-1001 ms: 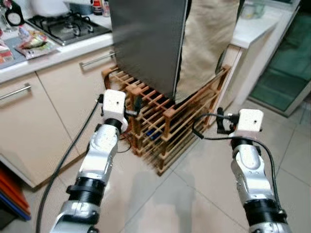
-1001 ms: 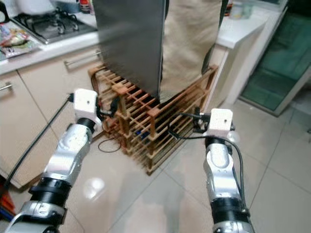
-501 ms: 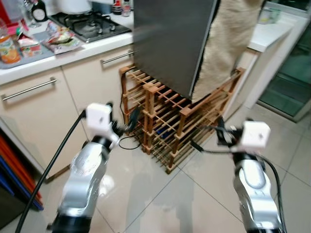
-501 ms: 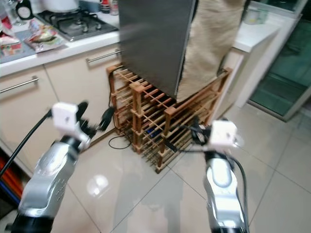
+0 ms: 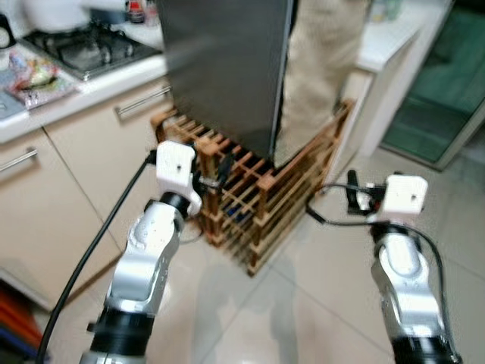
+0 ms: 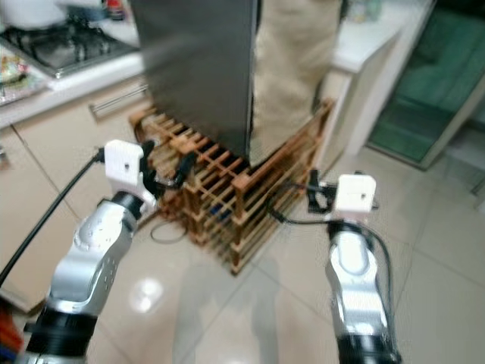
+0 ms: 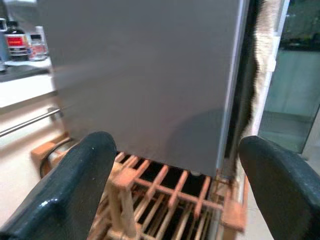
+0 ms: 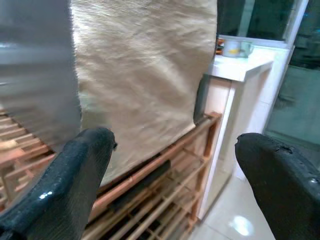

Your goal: Restocking fridge

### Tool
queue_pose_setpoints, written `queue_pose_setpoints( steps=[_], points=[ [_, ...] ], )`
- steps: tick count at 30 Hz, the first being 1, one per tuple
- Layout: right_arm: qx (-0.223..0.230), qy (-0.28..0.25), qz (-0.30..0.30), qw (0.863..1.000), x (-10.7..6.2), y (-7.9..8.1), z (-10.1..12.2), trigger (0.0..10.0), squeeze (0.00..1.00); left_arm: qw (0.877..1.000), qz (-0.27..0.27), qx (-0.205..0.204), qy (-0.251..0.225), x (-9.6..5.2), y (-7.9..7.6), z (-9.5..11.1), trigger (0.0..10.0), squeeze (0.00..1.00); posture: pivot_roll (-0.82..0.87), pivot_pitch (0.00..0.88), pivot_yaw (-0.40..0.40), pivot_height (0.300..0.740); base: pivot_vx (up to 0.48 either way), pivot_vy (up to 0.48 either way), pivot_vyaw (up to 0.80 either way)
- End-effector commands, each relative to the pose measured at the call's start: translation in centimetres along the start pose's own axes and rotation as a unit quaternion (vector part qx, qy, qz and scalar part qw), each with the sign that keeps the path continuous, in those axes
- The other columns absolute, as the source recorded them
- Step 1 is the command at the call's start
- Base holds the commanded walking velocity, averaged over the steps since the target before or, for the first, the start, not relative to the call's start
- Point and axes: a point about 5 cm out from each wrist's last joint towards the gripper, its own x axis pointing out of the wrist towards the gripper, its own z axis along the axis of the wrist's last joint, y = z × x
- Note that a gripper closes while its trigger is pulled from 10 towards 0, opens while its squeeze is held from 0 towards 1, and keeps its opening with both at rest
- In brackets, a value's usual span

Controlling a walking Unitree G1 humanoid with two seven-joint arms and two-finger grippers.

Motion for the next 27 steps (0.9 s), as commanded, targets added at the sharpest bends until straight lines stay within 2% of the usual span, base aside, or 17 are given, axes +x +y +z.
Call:
queue_pose_setpoints(
  steps=[1,5,17,27],
  points=[
    [-0.014,0.014,-0.018,1.000,-0.23,-1.35,-0.62,10.0,0.00,1.000,-0.014,0.000,-0.004,0.47,-0.96,0.22,10.0,0.00,-0.09,0.000,0.011,0.740,0.450,0.000,0.00],
    [-0.016,0.018,-0.015,1.000,-0.21,-1.18,-0.80,10.0,0.00,1.000,-0.019,0.002,-0.006,0.57,-1.07,0.32,10.0,0.00,-0.09,0.000,0.013,0.740,0.450,0.000,0.00],
    [-0.012,0.023,-0.014,1.000,-0.28,-1.03,-1.21,10.0,0.00,0.999,-0.036,-0.008,-0.023,0.69,-1.75,0.82,10.0,0.00,-0.09,0.000,0.014,0.740,0.452,0.000,-0.78],
    [-0.011,0.025,-0.009,1.000,-0.17,-0.83,-1.27,10.0,0.00,0.999,-0.025,-0.011,-0.033,0.71,-1.34,1.10,10.0,0.00,-0.08,0.000,0.011,0.740,0.000,0.000,-0.10]
  ],
)
